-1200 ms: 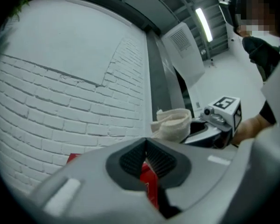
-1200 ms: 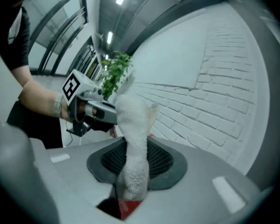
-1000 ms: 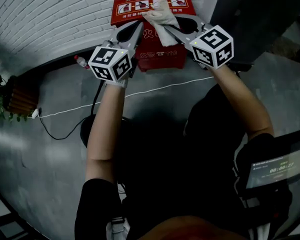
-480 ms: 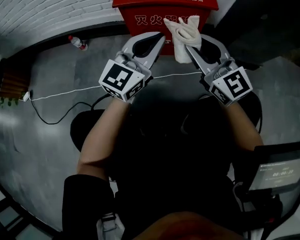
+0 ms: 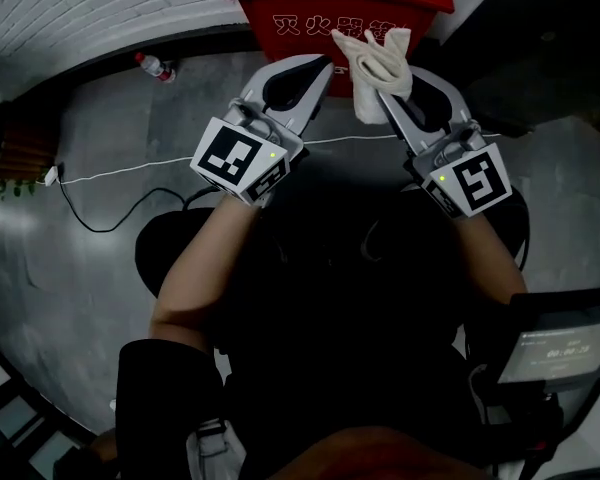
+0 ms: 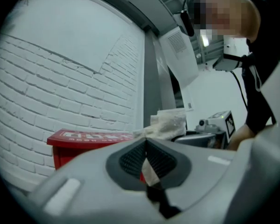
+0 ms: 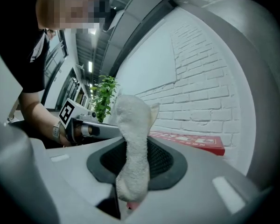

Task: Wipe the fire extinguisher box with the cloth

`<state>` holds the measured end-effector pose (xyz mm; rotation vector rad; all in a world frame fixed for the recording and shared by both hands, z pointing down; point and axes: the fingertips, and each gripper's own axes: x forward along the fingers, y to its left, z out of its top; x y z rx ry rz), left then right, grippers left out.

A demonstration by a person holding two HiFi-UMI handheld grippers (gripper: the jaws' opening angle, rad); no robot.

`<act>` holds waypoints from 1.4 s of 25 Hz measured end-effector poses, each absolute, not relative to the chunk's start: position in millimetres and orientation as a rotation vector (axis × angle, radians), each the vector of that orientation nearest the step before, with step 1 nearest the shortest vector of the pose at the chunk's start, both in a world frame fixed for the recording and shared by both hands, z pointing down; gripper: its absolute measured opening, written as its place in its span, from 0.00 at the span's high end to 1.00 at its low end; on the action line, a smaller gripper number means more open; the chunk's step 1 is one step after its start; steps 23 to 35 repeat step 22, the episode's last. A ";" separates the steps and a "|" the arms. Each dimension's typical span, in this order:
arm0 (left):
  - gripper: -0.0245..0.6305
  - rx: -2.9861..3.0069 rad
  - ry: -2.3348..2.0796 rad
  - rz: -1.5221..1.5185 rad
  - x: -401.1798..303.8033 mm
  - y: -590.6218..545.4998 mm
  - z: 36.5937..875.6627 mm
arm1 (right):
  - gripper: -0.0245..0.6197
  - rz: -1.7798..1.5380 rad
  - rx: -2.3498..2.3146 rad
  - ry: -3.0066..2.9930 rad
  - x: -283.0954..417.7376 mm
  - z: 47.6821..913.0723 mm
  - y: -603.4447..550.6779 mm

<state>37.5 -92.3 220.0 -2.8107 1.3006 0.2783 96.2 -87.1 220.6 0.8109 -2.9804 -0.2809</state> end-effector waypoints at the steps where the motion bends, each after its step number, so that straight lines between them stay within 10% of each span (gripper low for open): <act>1: 0.96 -2.811 1.303 0.290 38.5 -92.3 219.2 | 0.79 -0.290 0.802 -2.981 95.0 221.2 -84.6; 35: 0.96 -2.810 1.284 0.227 50.1 -94.6 235.5 | 0.79 -0.230 0.823 -3.024 104.4 239.6 -98.9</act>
